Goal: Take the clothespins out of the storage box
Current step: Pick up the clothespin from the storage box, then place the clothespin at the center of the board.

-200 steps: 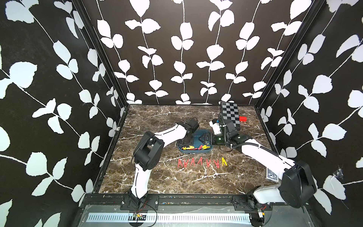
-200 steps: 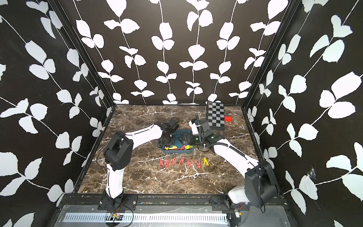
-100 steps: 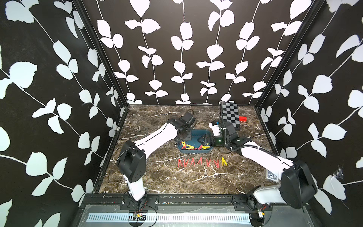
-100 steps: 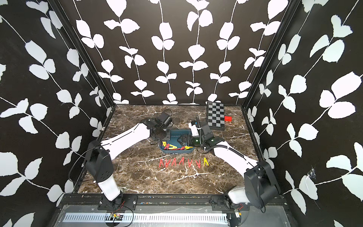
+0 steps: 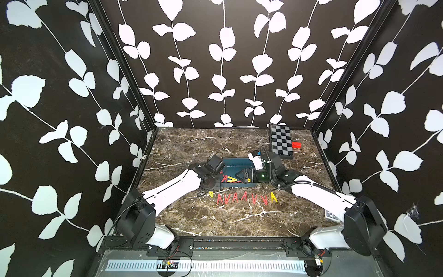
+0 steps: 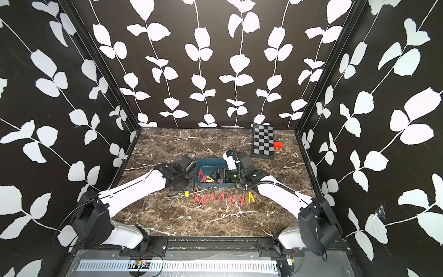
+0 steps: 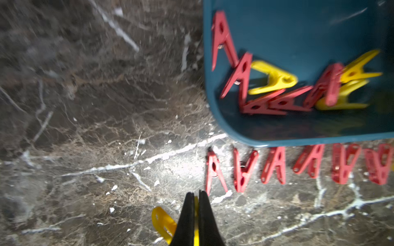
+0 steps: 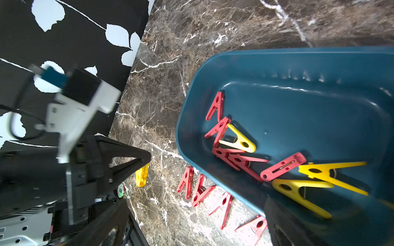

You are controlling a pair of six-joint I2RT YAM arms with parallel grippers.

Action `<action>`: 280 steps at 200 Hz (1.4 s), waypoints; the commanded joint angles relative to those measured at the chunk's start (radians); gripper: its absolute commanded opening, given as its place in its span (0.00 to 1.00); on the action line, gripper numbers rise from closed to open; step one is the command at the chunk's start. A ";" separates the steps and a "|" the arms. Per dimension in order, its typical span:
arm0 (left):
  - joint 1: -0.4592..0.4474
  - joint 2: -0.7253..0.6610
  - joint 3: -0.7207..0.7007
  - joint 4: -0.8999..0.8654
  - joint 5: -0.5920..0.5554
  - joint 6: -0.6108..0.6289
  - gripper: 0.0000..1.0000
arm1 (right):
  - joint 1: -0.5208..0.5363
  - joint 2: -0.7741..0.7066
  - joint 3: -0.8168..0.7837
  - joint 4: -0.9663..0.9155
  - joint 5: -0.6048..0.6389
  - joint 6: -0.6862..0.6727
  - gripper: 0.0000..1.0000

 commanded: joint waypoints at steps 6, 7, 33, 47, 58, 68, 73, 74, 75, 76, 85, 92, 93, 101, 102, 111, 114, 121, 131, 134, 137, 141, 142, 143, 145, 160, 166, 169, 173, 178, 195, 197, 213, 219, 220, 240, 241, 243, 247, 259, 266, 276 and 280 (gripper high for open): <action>-0.011 -0.021 -0.090 0.116 0.021 -0.043 0.05 | 0.023 -0.017 0.004 0.005 0.032 0.004 0.99; -0.012 -0.019 -0.093 0.118 0.021 -0.044 0.05 | 0.023 -0.017 0.004 0.004 0.032 0.004 0.99; -0.020 0.020 -0.137 0.188 0.037 -0.065 0.06 | 0.033 -0.022 0.008 -0.021 0.049 -0.002 0.99; -0.024 0.048 -0.140 0.203 0.040 -0.068 0.06 | 0.034 -0.026 0.010 -0.032 0.055 -0.008 0.99; -0.024 0.064 -0.144 0.206 0.034 -0.063 0.05 | 0.034 -0.028 0.011 -0.043 0.058 -0.014 0.99; -0.024 0.077 -0.148 0.212 0.033 -0.056 0.06 | 0.034 -0.029 0.011 -0.048 0.061 -0.016 0.99; -0.024 0.082 -0.150 0.214 0.030 -0.054 0.06 | 0.033 -0.029 0.010 -0.049 0.061 -0.016 0.99; -0.024 0.084 -0.150 0.215 0.029 -0.053 0.06 | 0.034 -0.030 0.010 -0.049 0.060 -0.016 0.99; -0.024 0.085 -0.151 0.215 0.029 -0.053 0.06 | 0.034 -0.031 0.010 -0.048 0.061 -0.016 0.99; -0.024 0.086 -0.151 0.215 0.029 -0.052 0.06 | 0.034 -0.031 0.009 -0.048 0.060 -0.016 0.99; -0.025 0.099 -0.152 0.220 0.030 -0.049 0.06 | 0.035 -0.031 0.008 -0.050 0.064 -0.016 0.99; -0.025 0.108 -0.156 0.225 0.030 -0.048 0.06 | 0.035 -0.031 0.006 -0.050 0.065 -0.014 0.99; -0.025 0.110 -0.155 0.226 0.031 -0.049 0.06 | 0.036 -0.030 0.006 -0.050 0.066 -0.014 0.99; -0.025 0.118 -0.156 0.229 0.031 -0.050 0.07 | 0.035 -0.029 0.008 -0.052 0.068 -0.014 0.99; -0.025 0.119 -0.156 0.229 0.031 -0.050 0.07 | 0.035 -0.028 0.008 -0.051 0.068 -0.014 0.99; -0.024 0.128 -0.159 0.229 0.026 -0.050 0.07 | 0.036 -0.027 0.011 -0.053 0.066 -0.016 0.99; -0.024 0.129 -0.159 0.228 0.022 -0.051 0.07 | 0.036 -0.027 0.011 -0.053 0.065 -0.016 0.99; -0.025 0.134 -0.157 0.226 0.017 -0.050 0.07 | 0.036 -0.025 0.014 -0.055 0.065 -0.017 0.99; -0.025 0.140 -0.155 0.224 0.014 -0.047 0.07 | 0.036 -0.022 0.015 -0.057 0.065 -0.020 0.99; -0.024 0.143 -0.155 0.224 0.014 -0.045 0.08 | 0.036 -0.023 0.017 -0.056 0.066 -0.020 0.99; -0.024 0.145 -0.152 0.224 0.013 -0.044 0.08 | 0.036 -0.021 0.017 -0.058 0.066 -0.020 0.99; -0.025 0.148 -0.152 0.225 0.014 -0.042 0.08 | 0.036 -0.020 0.018 -0.057 0.065 -0.021 0.99; -0.025 0.149 -0.151 0.224 0.014 -0.042 0.08 | 0.036 -0.020 0.018 -0.058 0.066 -0.022 0.99; -0.025 0.150 -0.151 0.224 0.014 -0.042 0.09 | 0.035 -0.019 0.018 -0.058 0.066 -0.022 0.99; -0.025 0.152 -0.150 0.223 0.015 -0.042 0.09 | 0.036 -0.018 0.018 -0.058 0.065 -0.022 0.99; -0.025 0.159 -0.143 0.220 0.024 -0.042 0.16 | 0.036 -0.015 0.021 -0.059 0.069 -0.022 0.99; -0.025 0.159 -0.140 0.218 0.027 -0.043 0.18 | 0.034 -0.015 0.022 -0.060 0.069 -0.025 0.99; -0.024 0.157 -0.139 0.218 0.028 -0.043 0.19 | 0.036 -0.015 0.022 -0.062 0.070 -0.025 0.99; -0.024 0.155 -0.137 0.215 0.028 -0.044 0.20 | 0.036 -0.014 0.023 -0.062 0.070 -0.029 0.99; -0.024 0.152 -0.134 0.210 0.025 -0.044 0.21 | 0.036 -0.012 0.027 -0.063 0.071 -0.035 0.99; -0.025 0.138 -0.114 0.185 0.014 -0.042 0.24 | 0.036 -0.003 0.040 -0.074 0.073 -0.053 0.99; -0.024 0.137 -0.112 0.181 0.012 -0.042 0.25 | 0.036 -0.003 0.042 -0.074 0.073 -0.055 0.99; -0.024 0.122 -0.093 0.155 0.000 -0.042 0.29 | 0.035 0.010 0.053 -0.080 0.078 -0.068 0.99; -0.024 0.117 -0.086 0.148 -0.004 -0.042 0.31 | 0.036 0.015 0.060 -0.085 0.081 -0.073 0.99; -0.025 0.115 -0.086 0.146 -0.005 -0.041 0.31 | 0.036 0.016 0.061 -0.086 0.082 -0.074 0.99; -0.024 0.088 -0.069 0.116 -0.022 -0.045 0.39 | 0.035 0.037 0.088 -0.099 0.100 -0.083 0.99; -0.024 0.086 -0.068 0.115 -0.022 -0.045 0.39 | 0.036 0.039 0.090 -0.101 0.102 -0.083 0.99; -0.025 0.082 -0.067 0.113 -0.023 -0.047 0.40 | 0.036 0.042 0.093 -0.104 0.105 -0.083 0.99; -0.024 0.075 -0.064 0.109 -0.023 -0.049 0.41 | 0.035 0.048 0.101 -0.108 0.110 -0.084 0.99; -0.025 0.049 -0.058 0.106 -0.033 -0.055 0.45 | 0.035 0.069 0.129 -0.126 0.114 -0.093 0.99; -0.024 0.034 -0.053 0.102 -0.037 -0.057 0.47 | 0.035 0.084 0.144 -0.133 0.115 -0.095 0.99; -0.024 0.013 -0.041 0.097 -0.044 -0.057 0.50 | 0.037 0.103 0.164 -0.141 0.117 -0.098 0.99; -0.024 0.007 -0.036 0.093 -0.050 -0.057 0.51 | 0.037 0.111 0.171 -0.140 0.117 -0.101 0.99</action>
